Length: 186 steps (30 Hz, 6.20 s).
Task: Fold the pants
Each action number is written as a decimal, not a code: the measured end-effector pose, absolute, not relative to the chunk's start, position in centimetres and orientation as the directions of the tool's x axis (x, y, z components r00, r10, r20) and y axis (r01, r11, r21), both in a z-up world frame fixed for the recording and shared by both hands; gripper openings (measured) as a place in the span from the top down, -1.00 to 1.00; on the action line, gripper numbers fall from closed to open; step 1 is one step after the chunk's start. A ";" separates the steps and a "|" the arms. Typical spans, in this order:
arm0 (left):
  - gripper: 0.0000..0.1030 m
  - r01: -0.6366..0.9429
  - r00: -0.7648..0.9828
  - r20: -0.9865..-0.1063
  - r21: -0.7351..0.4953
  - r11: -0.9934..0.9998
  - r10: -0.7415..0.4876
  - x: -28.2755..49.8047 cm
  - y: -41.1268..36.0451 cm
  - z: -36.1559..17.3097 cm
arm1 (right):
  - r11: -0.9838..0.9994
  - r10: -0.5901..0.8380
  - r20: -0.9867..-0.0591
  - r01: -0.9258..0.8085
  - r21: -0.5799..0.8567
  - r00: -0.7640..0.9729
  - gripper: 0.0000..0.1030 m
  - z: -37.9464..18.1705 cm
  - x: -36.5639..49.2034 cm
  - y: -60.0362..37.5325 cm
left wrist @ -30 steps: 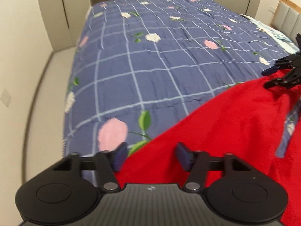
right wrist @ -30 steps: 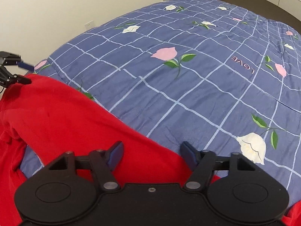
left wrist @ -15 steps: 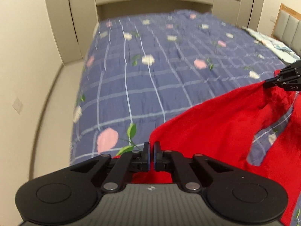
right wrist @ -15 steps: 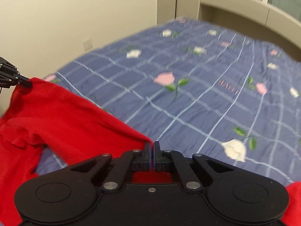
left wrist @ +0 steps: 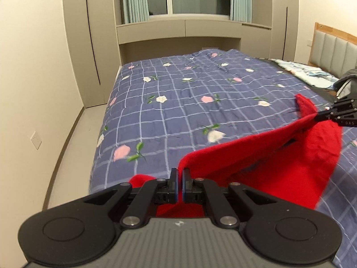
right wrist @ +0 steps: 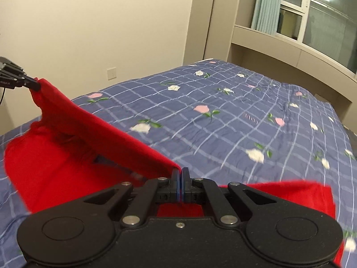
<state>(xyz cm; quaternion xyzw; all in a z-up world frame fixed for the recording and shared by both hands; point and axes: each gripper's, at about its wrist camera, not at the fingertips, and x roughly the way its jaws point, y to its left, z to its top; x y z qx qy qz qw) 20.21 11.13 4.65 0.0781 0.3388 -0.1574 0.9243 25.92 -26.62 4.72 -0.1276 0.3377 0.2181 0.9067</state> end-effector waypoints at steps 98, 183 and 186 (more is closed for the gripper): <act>1.00 0.728 0.588 -0.683 0.216 0.650 -0.432 15.6 -28.7 -5.3 | 0.893 -0.012 -0.655 0.303 0.333 0.755 0.90 -3.1 22.2 -56.8; -0.47 -0.235 0.628 -0.749 -0.441 0.866 -0.211 13.5 18.6 -6.8 | 0.841 0.518 -0.672 -0.456 0.290 0.529 -0.66 -2.8 30.2 -15.6; 0.36 -0.254 0.578 -0.795 -0.389 0.886 -0.183 14.3 17.9 -7.5 | 0.841 0.520 -0.703 -0.436 0.321 0.485 -0.49 -3.9 31.4 -13.9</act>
